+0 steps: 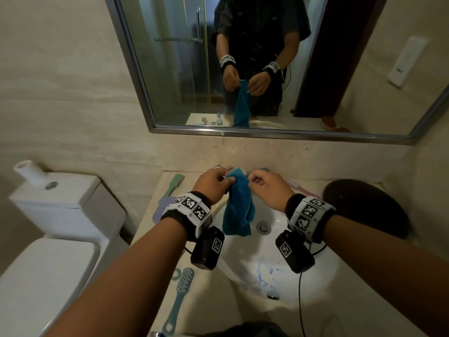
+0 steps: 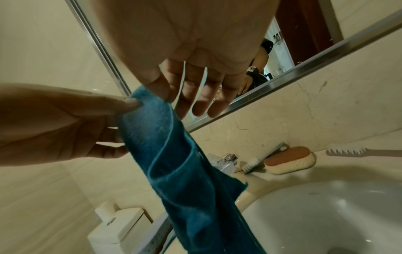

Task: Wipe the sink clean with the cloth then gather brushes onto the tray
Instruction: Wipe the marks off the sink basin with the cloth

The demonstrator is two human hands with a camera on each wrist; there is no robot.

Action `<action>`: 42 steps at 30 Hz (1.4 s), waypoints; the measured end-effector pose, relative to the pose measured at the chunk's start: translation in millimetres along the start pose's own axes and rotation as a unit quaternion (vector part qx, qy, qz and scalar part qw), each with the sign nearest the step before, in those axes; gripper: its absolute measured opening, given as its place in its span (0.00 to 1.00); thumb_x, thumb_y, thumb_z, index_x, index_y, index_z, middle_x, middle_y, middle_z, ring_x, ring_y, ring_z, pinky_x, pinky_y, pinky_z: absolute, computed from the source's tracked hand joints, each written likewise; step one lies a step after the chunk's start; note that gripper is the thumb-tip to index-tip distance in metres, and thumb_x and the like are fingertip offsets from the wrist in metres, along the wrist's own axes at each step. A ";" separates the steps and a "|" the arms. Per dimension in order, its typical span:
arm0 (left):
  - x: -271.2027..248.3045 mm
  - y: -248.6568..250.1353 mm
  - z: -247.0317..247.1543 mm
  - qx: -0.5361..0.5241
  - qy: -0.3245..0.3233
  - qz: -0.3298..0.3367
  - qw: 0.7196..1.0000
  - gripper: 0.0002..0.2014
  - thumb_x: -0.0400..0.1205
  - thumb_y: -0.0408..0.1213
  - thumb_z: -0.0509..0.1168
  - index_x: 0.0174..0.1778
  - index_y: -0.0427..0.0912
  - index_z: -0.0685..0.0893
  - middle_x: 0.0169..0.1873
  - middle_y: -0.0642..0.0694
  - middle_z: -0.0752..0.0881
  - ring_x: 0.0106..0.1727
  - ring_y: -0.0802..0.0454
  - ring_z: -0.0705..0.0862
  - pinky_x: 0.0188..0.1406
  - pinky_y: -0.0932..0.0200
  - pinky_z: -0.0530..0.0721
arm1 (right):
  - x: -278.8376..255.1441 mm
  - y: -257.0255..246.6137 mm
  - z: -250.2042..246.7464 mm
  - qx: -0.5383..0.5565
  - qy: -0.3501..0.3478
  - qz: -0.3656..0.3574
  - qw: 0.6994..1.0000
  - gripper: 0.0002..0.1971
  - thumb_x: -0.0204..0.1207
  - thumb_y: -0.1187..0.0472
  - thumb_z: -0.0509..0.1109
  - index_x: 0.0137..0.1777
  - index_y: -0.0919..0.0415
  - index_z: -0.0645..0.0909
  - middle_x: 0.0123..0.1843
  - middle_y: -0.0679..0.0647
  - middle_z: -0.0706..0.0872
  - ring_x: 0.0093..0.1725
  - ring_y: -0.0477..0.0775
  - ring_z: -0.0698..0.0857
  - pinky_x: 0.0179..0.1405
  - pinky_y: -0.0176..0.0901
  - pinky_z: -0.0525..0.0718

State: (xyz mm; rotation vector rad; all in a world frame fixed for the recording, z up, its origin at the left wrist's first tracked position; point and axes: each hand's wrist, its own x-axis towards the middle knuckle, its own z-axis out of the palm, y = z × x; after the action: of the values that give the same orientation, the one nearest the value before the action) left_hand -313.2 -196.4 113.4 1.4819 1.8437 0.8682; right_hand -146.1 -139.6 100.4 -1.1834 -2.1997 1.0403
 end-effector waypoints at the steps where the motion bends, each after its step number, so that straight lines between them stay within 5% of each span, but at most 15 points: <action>1: -0.2 -1.2 -0.4 0.017 0.004 -0.001 1.000 0.08 0.84 0.40 0.62 0.44 0.40 0.80 0.42 0.37 0.86 0.45 0.42 0.84 0.50 0.48 0.81 | 1.5 0.9 -2.3 0.004 0.007 0.006 1.000 0.04 0.80 0.61 0.62 0.46 0.57 0.78 0.39 0.55 0.82 0.38 0.50 0.79 0.43 0.44 0.78; 5: -1.5 -3.9 1.9 0.049 -0.001 -0.011 0.999 0.11 0.84 0.44 0.62 0.44 0.39 0.81 0.46 0.38 0.86 0.48 0.45 0.82 0.48 0.54 0.77 | 9.0 6.7 -9.1 -0.024 0.021 0.019 0.999 0.07 0.82 0.56 0.58 0.42 0.52 0.73 0.29 0.49 0.75 0.32 0.51 0.74 0.40 0.47 0.75; 9: 0.3 -13.9 11.2 0.032 -0.080 -0.021 0.996 0.15 0.83 0.48 0.63 0.48 0.37 0.81 0.48 0.42 0.86 0.53 0.46 0.84 0.58 0.50 0.80 | 12.5 4.2 -15.3 -0.028 0.012 0.026 0.999 0.08 0.83 0.53 0.54 0.42 0.46 0.70 0.33 0.51 0.76 0.34 0.52 0.75 0.39 0.49 0.75; 12: -5.3 -15.4 19.7 -0.028 -0.102 0.000 0.994 0.14 0.79 0.39 0.69 0.56 0.36 0.79 0.57 0.43 0.85 0.63 0.48 0.82 0.67 0.48 0.77 | 12.7 -1.9 -22.0 0.000 0.002 0.015 1.000 0.06 0.84 0.56 0.54 0.48 0.53 0.70 0.38 0.56 0.76 0.36 0.53 0.73 0.38 0.47 0.72; 17: -6.9 -11.2 32.8 -0.081 -0.104 -0.024 0.991 0.30 0.74 0.33 0.75 0.71 0.44 0.70 0.46 0.52 0.82 0.57 0.54 0.80 0.68 0.55 0.75 | 13.8 -5.8 -33.9 0.049 0.005 0.031 0.998 0.06 0.85 0.58 0.54 0.49 0.56 0.71 0.36 0.51 0.74 0.35 0.48 0.72 0.35 0.41 0.70; 20: -1.1 -16.1 42.2 -0.014 -0.130 -0.028 0.991 0.37 0.72 0.41 0.76 0.76 0.49 0.68 0.55 0.48 0.81 0.61 0.51 0.78 0.69 0.54 0.75 | 14.9 -8.9 -41.0 0.088 0.007 0.034 0.996 0.09 0.85 0.59 0.54 0.42 0.53 0.70 0.34 0.49 0.71 0.33 0.46 0.70 0.33 0.40 0.69; 22: 1.3 -17.3 48.9 0.022 -0.139 -0.020 0.990 0.33 0.72 0.44 0.76 0.73 0.47 0.74 0.61 0.45 0.81 0.63 0.50 0.79 0.68 0.51 0.77 | 16.4 -11.2 -44.8 0.106 0.005 0.032 0.994 0.12 0.85 0.59 0.53 0.39 0.50 0.69 0.33 0.48 0.71 0.32 0.46 0.69 0.33 0.41 0.69; 25: 3.9 -20.6 54.9 0.018 -0.117 -0.030 0.993 0.13 0.75 0.41 0.73 0.55 0.43 0.85 0.55 0.44 0.87 0.58 0.48 0.84 0.65 0.48 0.80 | 18.5 -11.5 -52.6 0.116 0.025 0.038 0.992 0.10 0.85 0.59 0.53 0.41 0.52 0.69 0.33 0.48 0.72 0.30 0.46 0.70 0.32 0.41 0.69; 30: 5.4 -21.6 44.6 0.075 -0.074 -0.048 0.993 0.09 0.79 0.42 0.68 0.37 0.46 0.76 0.41 0.44 0.83 0.46 0.46 0.81 0.44 0.56 0.78 | 15.6 6.4 -66.0 0.091 0.072 0.081 0.990 0.05 0.83 0.58 0.55 0.45 0.51 0.69 0.33 0.53 0.74 0.32 0.53 0.73 0.32 0.45 0.69; 32: 3.0 -15.9 36.6 0.119 -0.067 -0.039 0.990 0.08 0.80 0.43 0.66 0.40 0.46 0.74 0.39 0.48 0.80 0.43 0.50 0.78 0.38 0.59 0.73 | 14.3 16.5 -68.0 0.093 0.069 0.099 0.988 0.07 0.80 0.55 0.58 0.42 0.42 0.69 0.35 0.58 0.76 0.35 0.57 0.75 0.36 0.50 0.72; 34: 3.8 -13.5 31.3 0.117 -0.060 -0.035 0.991 0.07 0.81 0.42 0.66 0.46 0.45 0.74 0.43 0.46 0.81 0.46 0.47 0.79 0.43 0.59 0.74 | 12.1 22.1 -69.4 0.082 0.033 0.093 0.992 0.05 0.77 0.52 0.62 0.43 0.38 0.70 0.39 0.61 0.78 0.39 0.58 0.76 0.41 0.53 0.74; 38: 3.7 -5.8 23.6 0.081 -0.046 -0.033 0.995 0.06 0.82 0.41 0.64 0.49 0.44 0.74 0.49 0.40 0.83 0.51 0.43 0.82 0.48 0.56 0.74 | 4.4 24.4 -70.2 -0.091 -0.090 0.047 0.991 0.16 0.69 0.53 0.77 0.55 0.51 0.79 0.54 0.49 0.80 0.55 0.50 0.77 0.56 0.44 0.75; 42: 3.0 -0.3 18.1 0.083 -0.073 -0.039 0.993 0.09 0.81 0.42 0.66 0.52 0.44 0.74 0.51 0.40 0.83 0.48 0.48 0.78 0.47 0.59 0.72 | 5.1 27.4 -63.1 -0.208 -0.078 0.020 0.975 0.12 0.67 0.62 0.78 0.51 0.58 0.86 0.46 0.46 0.78 0.52 0.49 0.76 0.53 0.38 0.75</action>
State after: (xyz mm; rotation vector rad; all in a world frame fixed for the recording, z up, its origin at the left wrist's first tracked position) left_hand -299.5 -191.5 102.1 1.5199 1.8879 0.5663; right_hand -92.8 -99.7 118.5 -1.3626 -2.6158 0.7250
